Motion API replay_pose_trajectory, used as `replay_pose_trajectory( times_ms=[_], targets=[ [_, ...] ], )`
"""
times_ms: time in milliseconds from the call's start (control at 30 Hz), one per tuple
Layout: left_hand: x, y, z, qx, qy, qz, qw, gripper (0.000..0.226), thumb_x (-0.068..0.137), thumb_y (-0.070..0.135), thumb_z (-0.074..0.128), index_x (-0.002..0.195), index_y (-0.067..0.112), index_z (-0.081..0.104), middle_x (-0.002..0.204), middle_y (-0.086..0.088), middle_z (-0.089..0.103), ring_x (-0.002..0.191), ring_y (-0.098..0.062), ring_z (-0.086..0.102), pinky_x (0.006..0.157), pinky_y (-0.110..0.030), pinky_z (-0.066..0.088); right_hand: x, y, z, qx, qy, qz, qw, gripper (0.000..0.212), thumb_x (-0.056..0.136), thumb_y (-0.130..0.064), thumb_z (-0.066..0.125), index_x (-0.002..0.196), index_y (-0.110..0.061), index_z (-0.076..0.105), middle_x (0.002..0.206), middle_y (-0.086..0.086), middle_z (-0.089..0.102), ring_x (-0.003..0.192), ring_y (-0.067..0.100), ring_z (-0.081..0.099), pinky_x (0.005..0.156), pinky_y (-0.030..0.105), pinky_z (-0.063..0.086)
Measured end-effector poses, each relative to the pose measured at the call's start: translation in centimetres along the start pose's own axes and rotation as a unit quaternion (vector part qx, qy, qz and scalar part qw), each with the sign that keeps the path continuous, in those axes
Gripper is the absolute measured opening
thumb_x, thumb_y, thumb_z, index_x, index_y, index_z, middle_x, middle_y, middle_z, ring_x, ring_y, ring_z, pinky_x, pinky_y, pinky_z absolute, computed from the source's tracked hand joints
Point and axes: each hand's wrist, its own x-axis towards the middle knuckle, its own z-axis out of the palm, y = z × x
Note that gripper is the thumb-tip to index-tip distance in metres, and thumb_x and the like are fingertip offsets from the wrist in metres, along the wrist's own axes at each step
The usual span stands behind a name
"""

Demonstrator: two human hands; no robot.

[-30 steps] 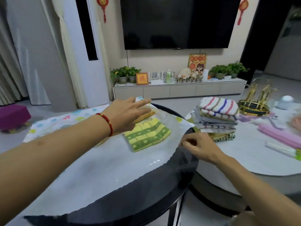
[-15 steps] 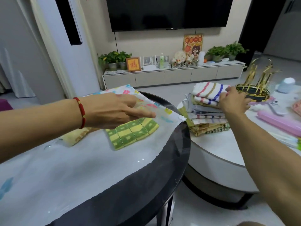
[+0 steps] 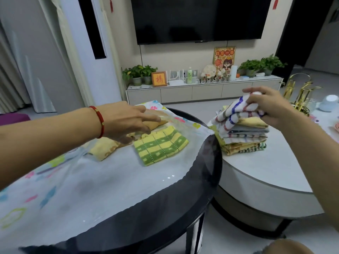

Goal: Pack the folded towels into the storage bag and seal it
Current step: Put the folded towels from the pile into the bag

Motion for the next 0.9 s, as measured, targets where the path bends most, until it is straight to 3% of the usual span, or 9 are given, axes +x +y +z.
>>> replay_pose_trajectory(
  times_ms=[67,133,267,367,467,600,667,767,900],
  targets=[
    [-2.2,0.1,-0.3,0.019,-0.023,-0.023,0.999,0.058,0.076,0.052,0.067,0.130,0.040,0.051,0.157,0.013,0.014,0.113,-0.019,0.043,0.053,-0.029,0.039,-4.0,-2.5,0.5,0.047,-0.081,-0.010,0.996,0.031,0.095,0.003,0.056,0.121,-0.009,0.070,0.112,0.024,0.069,0.085,0.031,0.076,0.070,0.034,0.066],
    [-4.9,0.1,0.1,0.004,-0.069,-0.079,0.994,0.062,0.076,0.045,0.069,0.134,0.040,0.048,0.158,0.014,0.007,0.112,-0.018,0.040,0.058,-0.032,0.047,-7.8,-4.5,1.3,0.097,-0.163,-0.015,0.982,0.028,0.096,0.002,0.054,0.115,-0.012,0.070,0.107,0.018,0.069,0.076,0.022,0.073,0.063,0.029,0.063],
    [-10.0,0.8,1.2,-0.026,-0.113,-0.157,0.981,0.064,0.081,0.013,0.060,0.139,0.034,0.044,0.161,0.013,-0.002,0.116,-0.022,0.038,0.056,-0.030,0.037,-14.0,-6.0,5.5,0.118,-0.334,0.015,0.935,0.030,0.089,-0.019,0.072,0.118,-0.011,0.070,0.112,0.018,0.070,0.088,0.027,0.071,0.070,0.034,0.064],
    [-13.2,0.6,1.9,-0.047,-0.118,-0.202,0.971,0.068,0.080,-0.002,0.053,0.140,0.030,0.044,0.162,0.011,-0.005,0.110,-0.023,0.040,0.054,-0.024,0.026,-17.4,-4.0,12.7,0.060,-0.416,0.039,0.907,0.028,0.079,-0.019,0.082,0.105,-0.014,0.077,0.110,0.015,0.075,0.088,0.025,0.074,0.069,0.034,0.064],
    [-14.8,-0.6,1.6,-0.056,-0.101,-0.251,0.961,0.063,0.082,-0.005,0.048,0.138,0.023,0.045,0.163,0.008,-0.003,0.109,-0.025,0.041,0.062,-0.027,0.032,-18.8,-1.5,21.2,0.065,-0.387,0.033,0.919,0.020,0.078,-0.008,0.077,0.096,-0.017,0.080,0.113,0.008,0.075,0.093,0.028,0.071,0.085,0.047,0.060],
    [-15.3,-2.4,0.0,-0.047,-0.075,-0.266,0.960,0.055,0.083,-0.005,0.050,0.133,0.017,0.051,0.161,0.011,-0.001,0.106,-0.025,0.040,0.063,-0.030,0.044,-17.8,2.4,29.1,0.153,-0.287,0.073,0.943,0.026,0.088,0.005,0.067,0.087,-0.019,0.077,0.105,0.014,0.070,0.078,0.026,0.066,0.067,0.043,0.055],
    [-15.1,-3.4,-1.1,-0.024,-0.046,-0.257,0.965,0.049,0.084,-0.003,0.053,0.130,0.016,0.055,0.159,0.013,0.003,0.103,-0.023,0.038,0.059,-0.033,0.049,-17.8,5.9,31.6,0.105,-0.276,0.105,0.949,0.026,0.088,0.006,0.067,0.100,-0.016,0.075,0.118,0.015,0.066,0.084,0.027,0.070,0.071,0.043,0.058],
    [-14.5,-4.2,-1.8,0.008,-0.024,-0.228,0.973,0.048,0.084,-0.002,0.057,0.128,0.016,0.056,0.159,0.012,0.006,0.102,-0.022,0.035,0.054,-0.029,0.039,-18.5,10.7,34.6,0.041,-0.283,0.149,0.946,0.048,0.087,0.005,0.067,0.127,-0.021,0.069,0.129,0.008,0.061,0.100,0.024,0.072,0.086,0.037,0.062],
    [-14.5,-3.9,-0.5,0.030,-0.021,-0.191,0.981,0.051,0.086,0.001,0.057,0.132,0.019,0.054,0.162,0.011,0.006,0.103,-0.021,0.030,0.051,-0.021,0.027,-17.7,11.0,36.8,0.160,-0.291,0.200,0.922,0.049,0.092,-0.006,0.069,0.137,-0.023,0.061,0.128,0.006,0.068,0.103,0.018,0.074,0.070,0.024,0.061]
  ],
)
